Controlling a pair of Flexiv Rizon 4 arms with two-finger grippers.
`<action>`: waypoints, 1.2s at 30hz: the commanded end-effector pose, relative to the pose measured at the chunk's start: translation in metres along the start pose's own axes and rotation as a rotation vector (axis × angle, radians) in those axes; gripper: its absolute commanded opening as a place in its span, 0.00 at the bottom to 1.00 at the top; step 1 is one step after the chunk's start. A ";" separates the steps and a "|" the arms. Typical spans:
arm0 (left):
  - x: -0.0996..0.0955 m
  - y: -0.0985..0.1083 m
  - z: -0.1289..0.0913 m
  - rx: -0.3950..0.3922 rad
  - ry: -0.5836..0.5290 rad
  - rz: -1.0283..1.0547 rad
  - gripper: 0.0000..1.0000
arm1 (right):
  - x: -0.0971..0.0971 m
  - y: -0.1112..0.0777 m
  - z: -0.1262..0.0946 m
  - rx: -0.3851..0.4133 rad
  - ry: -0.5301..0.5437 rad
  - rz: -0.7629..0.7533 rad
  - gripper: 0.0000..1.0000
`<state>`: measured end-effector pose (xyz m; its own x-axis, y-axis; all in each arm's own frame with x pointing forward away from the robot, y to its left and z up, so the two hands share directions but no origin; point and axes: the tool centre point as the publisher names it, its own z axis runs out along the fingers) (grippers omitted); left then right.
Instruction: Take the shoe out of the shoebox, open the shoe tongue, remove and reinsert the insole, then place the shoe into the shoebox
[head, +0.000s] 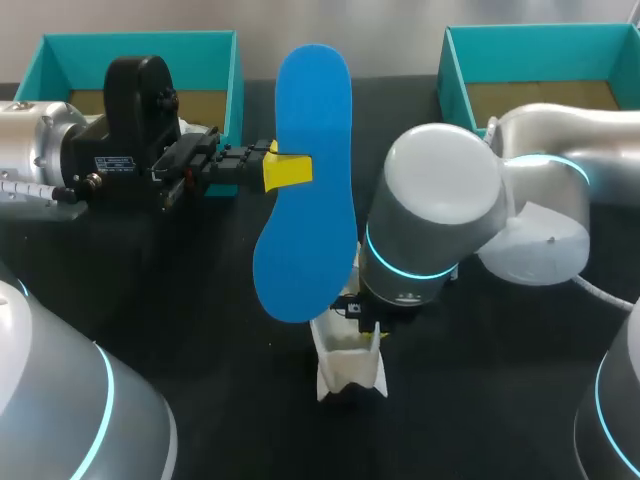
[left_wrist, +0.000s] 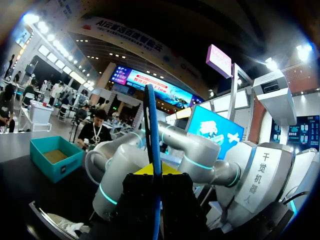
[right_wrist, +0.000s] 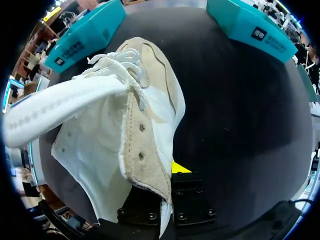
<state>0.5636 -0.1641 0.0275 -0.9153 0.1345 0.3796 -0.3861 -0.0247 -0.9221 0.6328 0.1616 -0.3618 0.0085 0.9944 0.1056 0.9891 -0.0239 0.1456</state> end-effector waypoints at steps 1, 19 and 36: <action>-0.001 0.000 0.001 0.001 0.001 0.000 0.00 | -0.007 0.006 0.015 0.028 0.034 0.005 0.00; -0.001 0.000 0.001 0.001 0.001 0.000 0.00 | -0.016 0.008 0.040 0.052 0.073 0.006 0.00; -0.001 0.000 0.001 0.001 0.001 0.000 0.00 | -0.019 0.008 -0.005 0.043 0.093 0.060 1.00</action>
<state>0.5636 -0.1642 0.0275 -0.9153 0.1345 0.3796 -0.3860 -0.0247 -0.9222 0.6456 0.1530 -0.3811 0.0475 0.9764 0.2107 0.9937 -0.0676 0.0891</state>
